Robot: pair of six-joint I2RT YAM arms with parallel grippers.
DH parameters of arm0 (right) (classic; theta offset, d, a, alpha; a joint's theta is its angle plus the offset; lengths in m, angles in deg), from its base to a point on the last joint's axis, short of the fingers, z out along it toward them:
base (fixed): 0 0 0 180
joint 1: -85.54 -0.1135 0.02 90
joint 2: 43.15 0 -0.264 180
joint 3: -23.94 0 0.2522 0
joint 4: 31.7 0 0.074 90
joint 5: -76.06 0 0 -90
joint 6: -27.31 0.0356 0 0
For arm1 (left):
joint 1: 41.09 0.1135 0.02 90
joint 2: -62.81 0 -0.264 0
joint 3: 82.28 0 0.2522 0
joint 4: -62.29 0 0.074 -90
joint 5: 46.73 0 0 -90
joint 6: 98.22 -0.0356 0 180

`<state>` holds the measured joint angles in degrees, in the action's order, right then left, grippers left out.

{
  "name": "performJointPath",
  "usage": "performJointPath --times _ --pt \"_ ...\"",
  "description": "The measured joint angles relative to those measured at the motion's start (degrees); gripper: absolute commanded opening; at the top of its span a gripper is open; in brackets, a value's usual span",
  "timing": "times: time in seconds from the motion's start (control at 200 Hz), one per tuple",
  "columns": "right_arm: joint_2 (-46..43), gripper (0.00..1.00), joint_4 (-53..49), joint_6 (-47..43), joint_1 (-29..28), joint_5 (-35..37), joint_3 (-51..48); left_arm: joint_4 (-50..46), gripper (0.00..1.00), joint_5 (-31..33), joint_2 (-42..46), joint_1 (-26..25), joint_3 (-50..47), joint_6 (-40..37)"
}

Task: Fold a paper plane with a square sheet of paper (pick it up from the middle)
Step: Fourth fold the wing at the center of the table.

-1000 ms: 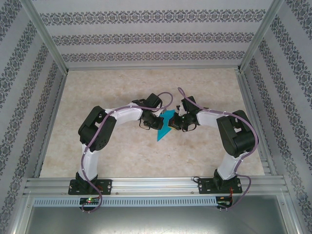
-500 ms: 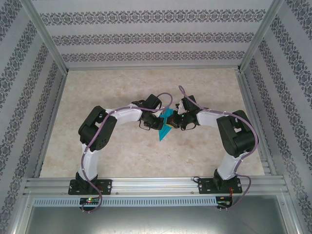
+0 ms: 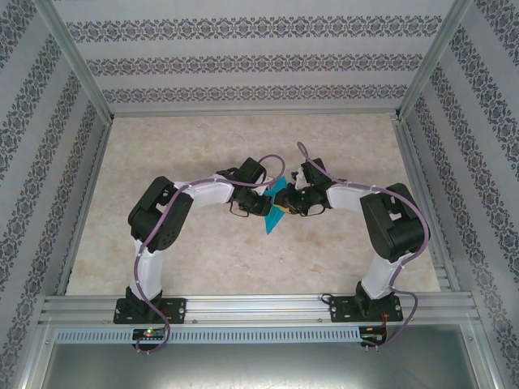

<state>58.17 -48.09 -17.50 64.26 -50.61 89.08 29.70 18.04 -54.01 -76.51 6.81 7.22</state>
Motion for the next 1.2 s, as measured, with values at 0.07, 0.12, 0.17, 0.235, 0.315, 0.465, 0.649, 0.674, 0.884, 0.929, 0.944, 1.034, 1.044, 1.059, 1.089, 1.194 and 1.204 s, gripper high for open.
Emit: performJointPath --times 0.07,0.12,0.17,0.235,0.315,0.465,0.649,0.674,0.884,0.929,0.944,1.034,1.044,1.059,1.089,1.194,1.204 --pt "-1.05 0.26 -0.52 -0.22 0.0 0.35 -0.85 0.22 0.09 -0.22 0.09 0.15 -0.22 0.0" --pt "-1.84 0.26 -0.76 -0.37 0.0 0.59 -1.62 0.42 0.1 -0.46 0.09 0.2 -0.35 0.0" --pt "-2.54 0.26 -0.94 -0.37 0.0 0.72 -2.36 0.5 0.1 -0.61 0.11 0.26 -0.42 0.0" --pt "-3.13 0.26 -1.11 -0.39 -0.2 0.9 -3.06 0.57 0.1 -0.72 0.09 0.28 -0.44 0.02" --pt "-3.45 0.26 -1.27 -0.39 -0.79 1.25 -3.54 0.66 0.1 -0.74 0.11 0.31 -0.48 0.0" --pt "-3.45 0.2 -1.4 -0.37 -1.88 1.25 -4.09 0.68 0.09 -0.79 0.11 0.31 -0.48 0.0" --pt "-3.45 0.11 -2.25 -1.01 -2.91 2.38 -4.09 0.81 0.09 -0.9 0.15 0.31 -0.61 0.0" --pt "-3.45 0.1 -2.62 -1.16 -2.99 2.82 -4.07 0.87 0.09 -0.9 0.17 0.31 -0.66 0.0" --pt "-3.45 0.07 -6.97 -3.58 -4.52 6.82 -2.34 1.14 0.09 -1.11 0.2 0.31 -0.74 0.0" --pt "-3.45 0.07 -7.82 -3.85 -4.83 7.54 -1.84 1.16 0.09 -1.14 0.2 0.31 -0.74 0.02" --pt "-3.45 0.07 -8.02 -4.0 -4.9 7.72 -1.66 1.16 0.09 -1.14 0.2 0.31 -0.74 0.0" --pt "-3.41 0.06 -9.25 -4.61 -5.27 8.44 -0.79 1.18 0.09 -1.16 0.2 0.31 -0.74 0.02" --pt "-3.39 0.06 -9.27 -4.66 -5.27 8.44 -0.7 1.18 0.09 -1.16 0.2 0.31 -0.74 0.0" --pt "-3.34 0.06 -9.42 -4.68 -5.31 8.55 -0.55 1.18 0.09 -1.18 0.2 0.31 -0.74 0.02" --pt "-3.3 0.07 -9.68 -4.7 -5.51 8.68 -0.31 1.18 0.09 -1.18 0.2 0.31 -0.74 0.0" --pt "-3.04 0.07 -10.03 -4.66 -5.62 8.72 0.46 1.27 0.09 -1.22 0.2 0.31 -0.76 0.02" --pt "-2.99 0.07 -10.03 -4.66 -5.62 8.68 0.52 1.27 0.09 -1.25 0.2 0.31 -0.76 0.02"
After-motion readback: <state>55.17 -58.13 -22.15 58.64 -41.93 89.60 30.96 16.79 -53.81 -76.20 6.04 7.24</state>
